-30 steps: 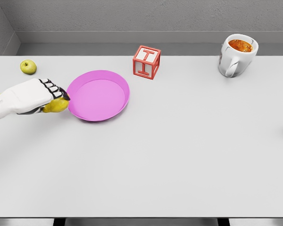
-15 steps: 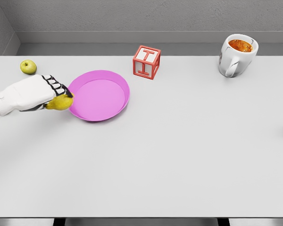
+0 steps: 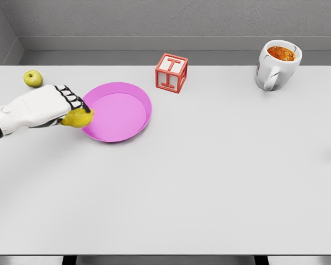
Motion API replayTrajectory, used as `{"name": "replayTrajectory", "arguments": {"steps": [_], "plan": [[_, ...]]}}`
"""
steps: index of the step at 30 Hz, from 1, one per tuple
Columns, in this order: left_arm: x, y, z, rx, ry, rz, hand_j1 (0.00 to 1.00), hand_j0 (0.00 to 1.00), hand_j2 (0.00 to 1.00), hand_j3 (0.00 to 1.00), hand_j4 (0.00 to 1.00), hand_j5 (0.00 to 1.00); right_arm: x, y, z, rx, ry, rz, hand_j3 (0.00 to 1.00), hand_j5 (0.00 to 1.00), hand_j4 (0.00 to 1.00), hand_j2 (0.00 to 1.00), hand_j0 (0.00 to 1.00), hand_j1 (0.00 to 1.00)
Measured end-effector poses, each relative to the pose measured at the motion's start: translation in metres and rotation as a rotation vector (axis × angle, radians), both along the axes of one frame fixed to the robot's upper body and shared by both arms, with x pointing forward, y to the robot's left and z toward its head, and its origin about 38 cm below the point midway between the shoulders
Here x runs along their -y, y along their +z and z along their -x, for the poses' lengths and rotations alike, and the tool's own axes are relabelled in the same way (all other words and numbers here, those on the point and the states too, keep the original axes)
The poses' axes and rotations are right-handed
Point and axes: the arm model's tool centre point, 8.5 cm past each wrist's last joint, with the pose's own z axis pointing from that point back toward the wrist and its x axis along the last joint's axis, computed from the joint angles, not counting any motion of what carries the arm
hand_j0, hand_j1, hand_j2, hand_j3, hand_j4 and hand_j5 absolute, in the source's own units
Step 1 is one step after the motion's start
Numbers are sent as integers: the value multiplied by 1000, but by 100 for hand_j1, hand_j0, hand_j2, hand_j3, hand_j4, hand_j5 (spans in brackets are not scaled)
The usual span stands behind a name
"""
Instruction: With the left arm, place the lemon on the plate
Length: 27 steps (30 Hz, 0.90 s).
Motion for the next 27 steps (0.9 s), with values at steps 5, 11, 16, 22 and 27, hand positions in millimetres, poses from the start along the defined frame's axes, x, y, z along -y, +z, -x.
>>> {"name": "replayTrajectory", "arguments": {"steps": [5, 11, 16, 22, 27], "plan": [[14, 11, -8, 37, -16, 45, 100, 100, 100, 100, 100, 100, 0, 0, 1, -2, 0, 0, 100, 100, 100, 100, 100, 100], [25, 11, -12, 53, -15, 114, 100, 100, 100, 100, 100, 100, 0, 0, 0, 0, 0, 0, 100, 100, 100, 100, 100, 100], [16, 0, -4, 11, -8, 119, 100, 100, 100, 100, 100, 100, 0, 0, 1, -2, 0, 0, 100, 100, 100, 100, 100, 100], [-29, 5, 19, -66, 25, 51, 100, 100, 100, 100, 100, 100, 0, 0, 0, 0, 0, 0, 100, 100, 100, 100, 100, 100], [-36, 14, 20, -60, 30, 35, 100, 100, 100, 100, 100, 100, 0, 0, 0, 0, 0, 0, 100, 100, 100, 100, 100, 100]]}}
